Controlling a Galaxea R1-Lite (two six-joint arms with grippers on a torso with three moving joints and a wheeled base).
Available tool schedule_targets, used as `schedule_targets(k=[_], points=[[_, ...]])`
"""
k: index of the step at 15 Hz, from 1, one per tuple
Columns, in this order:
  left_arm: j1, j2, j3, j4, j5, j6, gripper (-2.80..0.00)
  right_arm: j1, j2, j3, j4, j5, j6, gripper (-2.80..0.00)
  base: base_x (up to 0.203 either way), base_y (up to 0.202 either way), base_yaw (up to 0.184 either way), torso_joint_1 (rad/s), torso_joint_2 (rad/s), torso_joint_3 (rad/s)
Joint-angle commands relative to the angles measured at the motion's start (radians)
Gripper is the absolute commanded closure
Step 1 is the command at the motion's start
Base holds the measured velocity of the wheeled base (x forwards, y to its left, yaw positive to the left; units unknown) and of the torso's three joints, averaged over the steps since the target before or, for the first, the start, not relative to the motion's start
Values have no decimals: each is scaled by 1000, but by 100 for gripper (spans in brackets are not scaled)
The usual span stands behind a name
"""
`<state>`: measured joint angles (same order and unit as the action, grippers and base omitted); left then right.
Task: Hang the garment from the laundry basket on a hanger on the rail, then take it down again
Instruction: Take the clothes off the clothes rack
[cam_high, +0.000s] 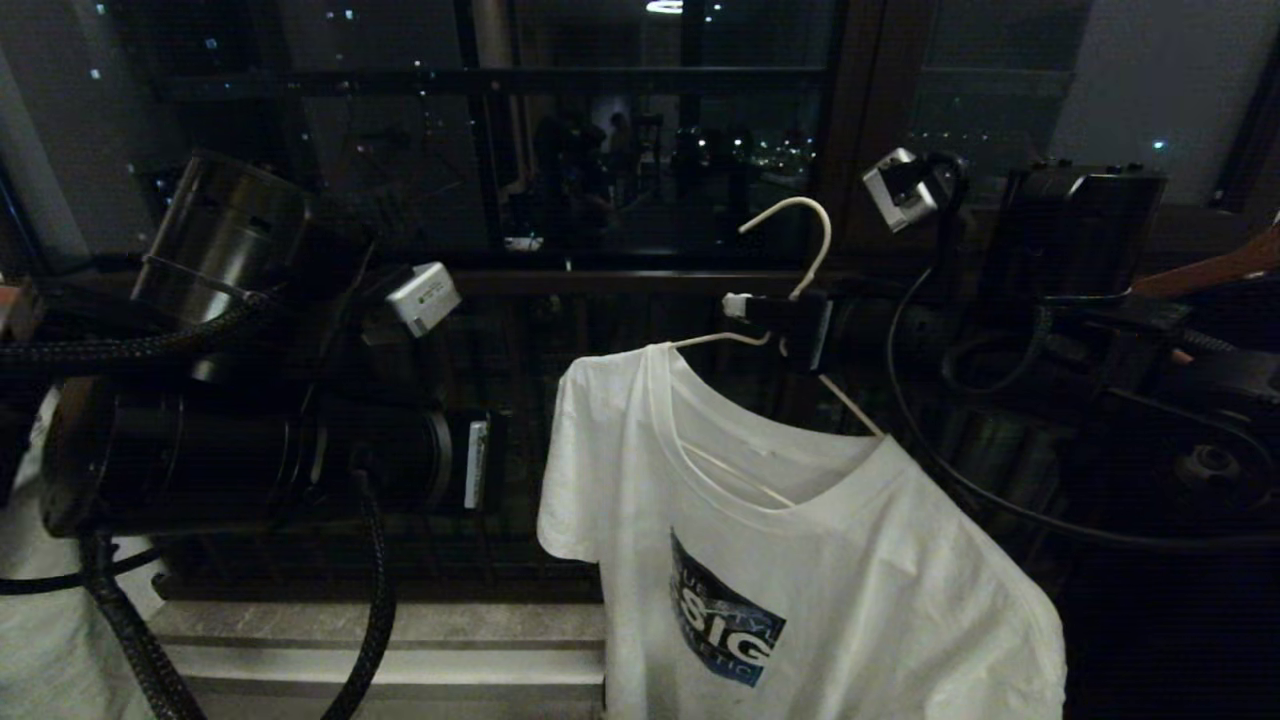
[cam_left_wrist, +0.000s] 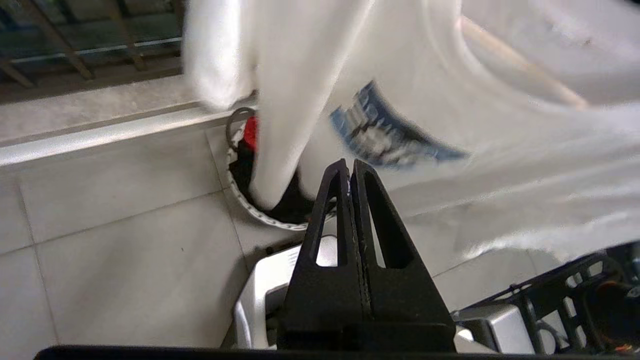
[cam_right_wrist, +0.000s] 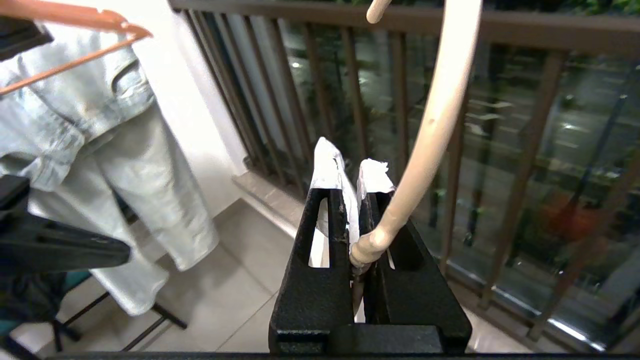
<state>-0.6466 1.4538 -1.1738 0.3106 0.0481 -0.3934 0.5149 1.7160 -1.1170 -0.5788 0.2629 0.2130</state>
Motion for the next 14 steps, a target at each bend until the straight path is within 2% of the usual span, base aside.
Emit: schedule_targets(k=[1, 2, 6, 9, 14], points=[[-9, 24, 6, -58, 0, -40, 0, 24, 17, 1, -4, -4, 2, 0, 0, 0, 0, 0, 0, 0], [-8, 26, 12, -97, -1, -69, 0, 35, 17, 0, -5, -18, 9, 0, 0, 0, 0, 0, 0, 0], [-8, 26, 17, -145, -1, -110, 0, 73, 23, 0, -13, -30, 40, 0, 0, 0, 0, 0, 0, 0], [-10, 42, 43, -188, -1, -110, 0, 76, 19, 0, -24, -31, 49, 0, 0, 0, 0, 0, 0, 0], [-36, 26, 49, -189, 3, -105, 0, 86, 19, 0, -27, -39, 63, 0, 0, 0, 0, 0, 0, 0]])
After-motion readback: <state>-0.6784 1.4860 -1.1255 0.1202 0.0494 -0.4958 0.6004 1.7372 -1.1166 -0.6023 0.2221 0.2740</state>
